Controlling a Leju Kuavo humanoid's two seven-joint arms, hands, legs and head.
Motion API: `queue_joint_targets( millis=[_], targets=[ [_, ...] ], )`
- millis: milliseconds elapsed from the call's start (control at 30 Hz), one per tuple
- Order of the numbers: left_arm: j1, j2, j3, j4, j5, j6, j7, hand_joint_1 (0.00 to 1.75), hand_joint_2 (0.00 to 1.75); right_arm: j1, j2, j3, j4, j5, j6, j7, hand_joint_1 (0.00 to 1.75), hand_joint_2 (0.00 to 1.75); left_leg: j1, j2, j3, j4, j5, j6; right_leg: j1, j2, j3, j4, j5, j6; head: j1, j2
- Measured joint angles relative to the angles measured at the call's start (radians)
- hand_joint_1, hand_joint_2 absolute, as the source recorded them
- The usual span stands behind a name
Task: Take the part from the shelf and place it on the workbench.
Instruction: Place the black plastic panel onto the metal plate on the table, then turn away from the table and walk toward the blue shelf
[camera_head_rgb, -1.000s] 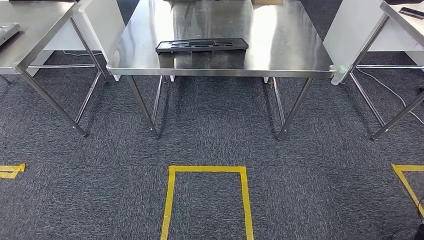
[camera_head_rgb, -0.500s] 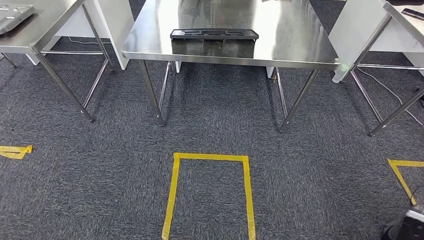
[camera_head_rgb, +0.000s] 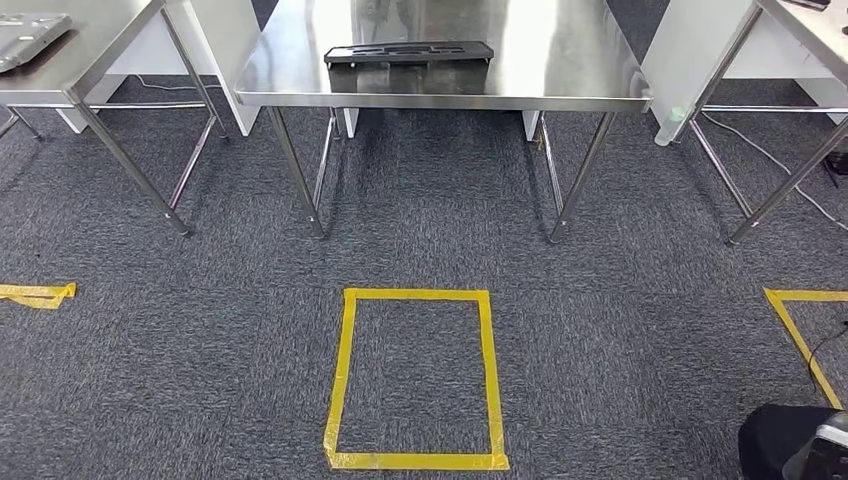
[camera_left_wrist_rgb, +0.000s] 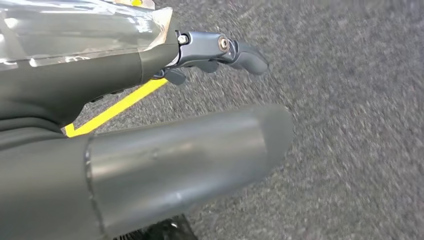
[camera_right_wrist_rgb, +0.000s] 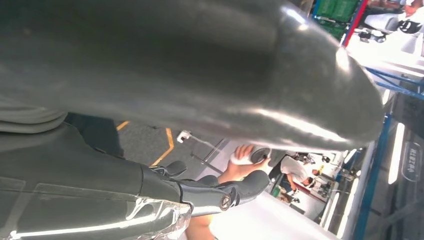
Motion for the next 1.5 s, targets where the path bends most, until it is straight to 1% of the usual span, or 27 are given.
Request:
queue_joint_targets(
  millis=[33,67,100,133,200,233,300,400,433,500,567,600,633,700,767,800,900,933,1000,1067,1100,1133,1167,1267,1333,1433,1500],
  targets=[
    [0.000,0.001,0.000,0.000,-0.003,-0.001,-0.001,0.00,0.00,0.000,0.001,0.000,0.000,0.001,0.000,0.000,0.00,0.00,0.002,0.000,-0.012,0.069,-0.040,-0.004,0.001,-0.002,-0.011,0.003,0.009,-0.001,0.000,0.000],
    [0.000,0.002,-0.001,0.001,-0.005,-0.002,-0.001,0.00,0.00,0.001,0.001,0.000,0.000,0.001,0.000,0.000,0.00,0.00,0.004,-0.001,-0.015,0.118,-0.052,-0.008,0.002,-0.003,-0.024,0.007,0.018,0.000,0.000,0.000],
    [0.000,0.002,-0.002,0.002,-0.006,-0.003,-0.001,0.00,0.00,0.001,0.002,0.000,0.000,0.001,0.000,0.000,0.00,0.00,0.006,-0.001,-0.004,0.136,-0.041,-0.010,0.002,-0.003,-0.038,0.014,0.026,0.003,0.000,0.000],
    [-0.001,0.002,-0.003,0.003,-0.008,-0.004,-0.002,0.00,0.00,0.002,0.002,0.000,-0.001,0.001,0.000,0.000,0.00,0.00,0.009,-0.001,0.026,0.117,-0.016,-0.011,0.001,-0.003,-0.053,0.023,0.032,0.006,0.000,0.000],
    [-0.001,0.004,-0.005,0.004,-0.012,-0.006,-0.003,0.00,0.00,0.003,0.002,0.000,-0.001,0.001,0.000,0.000,0.00,0.00,0.013,-0.001,0.122,-0.005,0.024,-0.011,0.001,-0.003,-0.081,0.043,0.038,0.014,0.000,0.000],
    [-0.001,0.006,-0.007,0.004,-0.015,-0.007,-0.003,0.00,0.00,0.003,0.002,0.000,-0.003,0.001,-0.001,0.000,0.00,0.00,0.012,-0.003,0.164,-0.068,0.027,-0.009,0.002,-0.004,-0.091,0.052,0.041,0.018,0.000,0.000],
    [-0.001,0.007,-0.011,0.005,-0.020,-0.009,-0.004,0.00,0.00,0.004,0.003,-0.001,-0.007,0.001,-0.002,0.000,0.00,0.00,0.006,-0.006,0.194,-0.126,0.017,-0.004,0.004,-0.006,-0.105,0.061,0.051,0.033,0.001,0.000],
    [-0.002,0.008,-0.016,0.007,-0.028,-0.009,-0.004,0.00,0.00,0.008,0.005,-0.006,-0.014,-0.002,-0.003,0.000,0.00,0.00,0.003,-0.004,0.183,-0.148,0.024,0.016,0.003,-0.005,-0.124,0.075,0.051,0.055,0.001,0.000],
    [-0.002,0.007,-0.018,0.007,-0.030,-0.009,-0.006,0.00,0.00,0.009,0.005,-0.009,-0.015,-0.002,-0.003,0.000,0.00,0.00,0.005,-0.002,0.176,-0.155,0.029,0.028,0.003,-0.003,-0.138,0.098,0.030,0.054,0.002,0.000],
    [-0.002,0.007,-0.023,0.008,-0.034,-0.012,-0.010,0.00,0.00,0.011,0.003,-0.016,-0.016,-0.001,-0.001,0.001,0.00,0.00,0.005,0.002,0.157,-0.161,0.045,0.046,0.004,0.001,-0.179,0.199,-0.042,0.046,0.004,0.000],
    [-0.002,0.007,-0.026,0.010,-0.034,-0.017,-0.012,0.00,0.00,0.013,0.002,-0.024,-0.015,0.001,0.000,0.001,0.00,0.00,0.003,0.005,0.134,-0.160,0.064,0.049,0.004,0.004,-0.209,0.318,-0.091,0.048,0.004,0.000],
    [-0.002,0.007,-0.027,0.011,-0.034,-0.019,-0.012,0.00,0.00,0.015,0.002,-0.027,-0.015,0.002,0.001,0.000,0.00,0.00,0.003,0.006,0.124,-0.160,0.072,0.048,0.003,0.004,-0.207,0.344,-0.088,0.056,0.004,0.000],
    [-0.001,0.007,-0.028,0.012,-0.034,-0.022,-0.012,0.00,0.00,0.016,0.002,-0.031,-0.015,0.004,0.002,-0.002,0.00,0.00,0.002,0.007,0.114,-0.159,0.080,0.047,0.003,0.004,-0.188,0.334,-0.069,0.066,0.004,0.000],
    [-0.001,0.007,-0.028,0.015,-0.034,-0.028,-0.011,0.00,0.00,0.016,0.002,-0.039,-0.015,0.014,0.007,-0.008,0.00,0.00,0.003,0.008,0.101,-0.158,0.093,0.041,0.002,0.004,-0.098,0.212,-0.025,0.079,0.004,0.000],
    [0.000,0.007,-0.028,0.017,-0.035,-0.032,-0.010,0.00,0.00,0.012,0.002,-0.044,-0.015,0.023,0.014,-0.014,0.00,0.00,-0.001,0.008,0.095,-0.156,0.105,0.030,0.006,0.006,-0.005,0.067,-0.021,0.071,0.004,0.000],
    [0.000,0.008,-0.028,0.018,-0.035,-0.033,-0.010,0.00,0.00,0.011,0.002,-0.046,-0.015,0.026,0.016,-0.016,0.00,0.00,-0.003,0.009,0.093,-0.155,0.110,0.025,0.009,0.006,0.017,0.027,-0.029,0.063,0.003,0.000],
    [0.002,0.007,-0.029,0.022,-0.037,-0.034,-0.010,0.00,0.00,0.009,0.002,-0.055,-0.015,0.035,0.020,-0.018,0.00,0.00,-0.001,0.008,0.087,-0.149,0.113,0.008,0.006,0.007,0.012,0.011,-0.026,0.037,0.003,0.000],
    [0.003,0.007,-0.029,0.023,-0.037,-0.034,-0.009,0.00,0.00,0.009,0.002,-0.057,-0.015,0.037,0.020,-0.018,0.00,0.00,0.001,0.007,0.079,-0.129,0.092,0.003,0.003,0.006,0.007,0.010,-0.020,0.025,0.003,0.000],
    [0.005,0.007,-0.029,0.024,-0.037,-0.035,-0.009,0.00,0.00,0.009,0.002,-0.060,-0.015,0.042,0.024,-0.019,0.00,0.00,0.004,0.004,0.041,-0.028,0.011,-0.006,0.000,0.004,-0.004,0.010,-0.010,0.006,0.002,0.000],
    [0.008,0.007,-0.029,0.025,-0.038,-0.036,-0.010,0.00,0.00,0.010,0.002,-0.062,-0.015,0.048,0.031,-0.020,0.00,0.00,0.005,0.003,0.003,0.097,-0.058,-0.013,0.003,0.002,-0.015,0.011,-0.002,-0.002,0.002,0.000],
    [0.010,0.007,-0.029,0.026,-0.038,-0.037,-0.010,0.00,0.00,0.011,0.003,-0.064,-0.015,0.051,0.034,-0.020,0.00,0.00,0.006,0.003,0.002,0.126,-0.064,-0.014,0.004,0.001,-0.019,0.011,0.001,-0.003,0.001,0.000],
    [0.012,0.007,-0.029,0.026,-0.039,-0.037,-0.010,0.00,0.00,0.011,0.003,-0.065,-0.015,0.053,0.037,-0.020,0.00,0.00,0.006,0.003,0.017,0.119,-0.051,-0.014,0.005,0.001,-0.021,0.012,0.003,-0.002,0.001,0.000],
    [0.014,0.007,-0.029,0.027,-0.040,-0.037,-0.011,0.00,0.00,0.011,0.003,-0.067,-0.014,0.055,0.039,-0.021,0.00,0.00,0.006,0.003,0.053,0.072,-0.024,-0.013,0.005,0.001,-0.021,0.014,0.005,-0.002,0.001,0.000],
    [0.015,0.008,-0.029,0.028,-0.043,-0.038,-0.012,0.00,0.00,0.009,0.003,-0.069,-0.014,0.056,0.043,-0.021,0.00,0.00,0.004,0.002,0.175,-0.125,0.036,-0.001,0.011,0.001,-0.024,0.022,0.006,0.005,0.002,0.000],
    [0.015,0.008,-0.029,0.028,-0.045,-0.039,-0.013,0.00,0.00,0.007,0.003,-0.070,-0.014,0.056,0.043,-0.021,0.00,0.00,0.002,0.000,0.190,-0.162,0.035,0.006,0.018,0.001,-0.031,0.028,0.007,0.012,0.002,0.000],
    [0.015,0.008,-0.029,0.029,-0.046,-0.039,-0.013,0.00,0.00,0.003,0.001,-0.073,-0.014,0.044,0.049,-0.019,0.00,0.00,-0.001,-0.001,0.179,-0.165,0.039,0.010,0.019,0.002,-0.040,0.031,0.010,0.010,0.003,0.000],
    [0.014,0.007,-0.029,0.030,-0.048,-0.039,-0.013,0.00,0.00,0.001,0.000,-0.079,-0.014,0.031,0.058,-0.015,0.00,0.00,-0.007,0.000,0.175,-0.162,0.040,0.015,0.015,0.003,-0.047,0.028,0.016,0.016,0.003,0.000]
  ],
)
